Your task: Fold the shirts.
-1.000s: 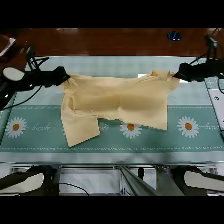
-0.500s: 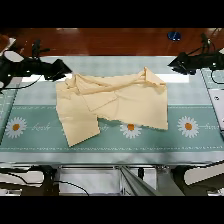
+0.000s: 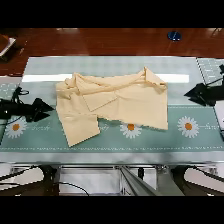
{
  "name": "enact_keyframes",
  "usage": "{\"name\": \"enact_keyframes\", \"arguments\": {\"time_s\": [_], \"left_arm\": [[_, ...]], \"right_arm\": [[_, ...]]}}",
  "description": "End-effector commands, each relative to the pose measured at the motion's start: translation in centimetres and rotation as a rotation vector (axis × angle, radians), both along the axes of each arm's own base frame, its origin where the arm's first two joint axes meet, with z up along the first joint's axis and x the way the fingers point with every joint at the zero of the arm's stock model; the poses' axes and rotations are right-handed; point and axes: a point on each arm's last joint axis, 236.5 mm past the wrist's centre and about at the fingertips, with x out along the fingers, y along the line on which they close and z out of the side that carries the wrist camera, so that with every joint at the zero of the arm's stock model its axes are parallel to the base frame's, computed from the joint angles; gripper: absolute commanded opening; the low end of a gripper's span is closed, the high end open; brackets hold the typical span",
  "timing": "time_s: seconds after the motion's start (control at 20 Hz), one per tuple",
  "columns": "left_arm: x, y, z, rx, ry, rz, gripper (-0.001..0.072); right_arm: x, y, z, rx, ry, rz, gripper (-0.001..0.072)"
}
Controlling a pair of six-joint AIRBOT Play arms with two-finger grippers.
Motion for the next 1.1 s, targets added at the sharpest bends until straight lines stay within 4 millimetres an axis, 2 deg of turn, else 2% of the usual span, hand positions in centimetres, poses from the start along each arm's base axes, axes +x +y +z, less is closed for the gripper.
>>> {"name": "enact_keyframes", "arguments": {"time_s": [0.0, 0.2, 0.3, 0.35, 0.4, 0.45, 0.7, 0.9, 1.05], "left_arm": [[-0.3, -1.1, -1.7, -0.092, -0.090, 0.134, 0.0507], [1.1, -2.7, -3.0, -0.075, -0.114, 0.115, 0.0506], [1.1, -4.3, -3.6, -0.071, -0.102, 0.069, 0.0503], [0.9, -5.1, -3.8, -0.077, -0.090, 0.048, 0.0422], [0.9, -5.5, -4.0, -0.083, -0.080, 0.040, 0.0156], [0.9, -5.7, -4.1, -0.086, -0.078, 0.037, 0.0019], [0.9, -6.1, -3.7, -0.102, -0.079, 0.023, 0.0018], [0.9, -6.1, -3.7, -0.104, -0.079, 0.021, 0.0018], [0.9, -6.1, -3.6, -0.105, -0.079, 0.021, 0.0018]], "right_arm": [[-3.9, 0.4, -3.1, -0.004, 0.028, -0.088, 0.0406], [-4.9, 1.9, -4.3, 0.056, 0.062, -0.097, 0.0406], [-5.3, 2.2, -4.4, 0.065, 0.075, -0.088, 0.0406], [-5.5, 2.3, -4.5, 0.068, 0.082, -0.083, 0.0406], [-5.6, 2.3, -4.5, 0.065, 0.087, -0.078, 0.0406], [-6.1, 2.3, -4.7, 0.062, 0.105, -0.073, 0.0406], [-10.7, 5.1, -6.6, 0.156, 0.281, -0.003, 0.0406], [-11.7, 6.7, -7.9, 0.210, 0.337, 0.012, 0.0406], [-11.1, 9.3, -9.0, 0.207, 0.353, 0.084, 0.0406]]}}
